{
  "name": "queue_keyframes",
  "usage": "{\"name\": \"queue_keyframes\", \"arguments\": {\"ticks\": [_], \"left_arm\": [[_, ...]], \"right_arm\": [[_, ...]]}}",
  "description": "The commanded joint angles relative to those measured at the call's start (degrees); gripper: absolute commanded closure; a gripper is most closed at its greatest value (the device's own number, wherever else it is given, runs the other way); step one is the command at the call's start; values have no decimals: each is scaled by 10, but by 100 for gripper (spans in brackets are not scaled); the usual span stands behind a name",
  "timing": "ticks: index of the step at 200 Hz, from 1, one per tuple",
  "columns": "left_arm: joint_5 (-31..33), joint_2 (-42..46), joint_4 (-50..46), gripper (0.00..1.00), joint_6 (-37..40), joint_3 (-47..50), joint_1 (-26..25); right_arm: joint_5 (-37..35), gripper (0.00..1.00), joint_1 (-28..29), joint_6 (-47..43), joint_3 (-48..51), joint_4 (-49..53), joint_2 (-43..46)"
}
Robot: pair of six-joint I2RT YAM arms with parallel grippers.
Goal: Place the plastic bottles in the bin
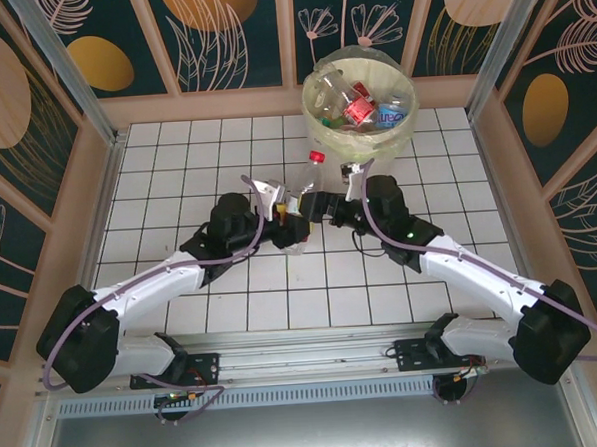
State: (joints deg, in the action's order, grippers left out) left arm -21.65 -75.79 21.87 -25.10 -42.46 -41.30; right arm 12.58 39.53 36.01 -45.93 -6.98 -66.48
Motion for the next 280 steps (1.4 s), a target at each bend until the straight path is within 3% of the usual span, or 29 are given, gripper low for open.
{"name": "queue_keyframes", "arguments": {"ticks": [1,47,100,117,143,228,280], "left_arm": [[14,1,57,40,-14,1,-17],[29,-28,62,39,-10,-21,-51],[40,-40,85,33,-14,-33,-67],[48,-35,97,24,-22,-34,-67],[52,-30,109,2,-31,-43,-68],[83,40,58,2,-9,-68,-67],[107,96,14,1,22,-67,-68]], "right_arm": [[15,9,-5,-6,-23,-29,-2],[13,28,-9,-7,-15,-26,10],[-17,42,-14,-10,11,-8,68],[-23,43,-21,-18,12,7,89],[-24,43,-37,-34,6,31,115],[-56,43,-119,-153,-89,149,178],[-138,43,-137,-269,-202,181,148]]}}
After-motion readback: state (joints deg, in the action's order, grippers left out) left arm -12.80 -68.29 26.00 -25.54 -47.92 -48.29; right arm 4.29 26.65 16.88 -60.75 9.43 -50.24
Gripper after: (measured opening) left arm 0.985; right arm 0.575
